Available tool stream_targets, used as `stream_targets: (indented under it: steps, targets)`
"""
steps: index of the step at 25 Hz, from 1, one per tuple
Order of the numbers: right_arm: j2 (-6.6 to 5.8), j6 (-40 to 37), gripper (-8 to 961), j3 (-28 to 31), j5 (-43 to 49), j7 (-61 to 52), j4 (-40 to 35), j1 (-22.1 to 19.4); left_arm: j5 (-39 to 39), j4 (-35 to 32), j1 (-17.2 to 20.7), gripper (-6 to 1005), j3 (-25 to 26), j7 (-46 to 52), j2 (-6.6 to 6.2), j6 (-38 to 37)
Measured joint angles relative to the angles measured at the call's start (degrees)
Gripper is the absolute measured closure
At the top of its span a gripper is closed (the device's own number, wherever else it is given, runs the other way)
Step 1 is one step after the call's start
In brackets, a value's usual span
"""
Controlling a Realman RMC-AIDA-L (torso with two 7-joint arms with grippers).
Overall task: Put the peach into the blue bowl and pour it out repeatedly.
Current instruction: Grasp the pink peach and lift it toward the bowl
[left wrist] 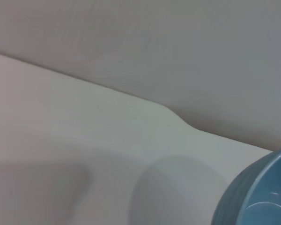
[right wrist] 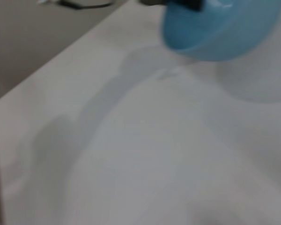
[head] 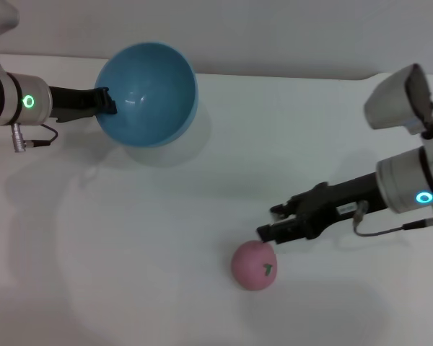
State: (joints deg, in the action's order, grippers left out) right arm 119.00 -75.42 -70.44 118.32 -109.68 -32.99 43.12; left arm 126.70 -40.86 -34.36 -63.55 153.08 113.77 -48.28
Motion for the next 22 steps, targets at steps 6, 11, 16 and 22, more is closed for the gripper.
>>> stream_targets:
  steps: [6,11,16,22]
  targets:
    - [0.0,-1.0,357,-4.1,-1.3,-0.3,-0.4,0.1,2.1,0.0,-0.9,999,-0.4,2.4,-0.01,-1.9]
    - [-0.04,-0.7,358,-7.4,-1.1,-0.4,-0.3,-0.2,6.8,-0.6,-2.1,1000,-0.4,5.7,0.5,-4.2]
    - [-0.06,-0.1,359,-8.8,-0.9,-0.5,0.3,-0.3,9.7,-1.3,-3.9,1000,-0.4,5.9,1.11,-7.3]
    - [0.17,2.6,361,-10.8,-1.3,-0.3,2.1,-0.6,12.5,-3.3,-5.0,999,0.1,6.1,2.38,-7.7]
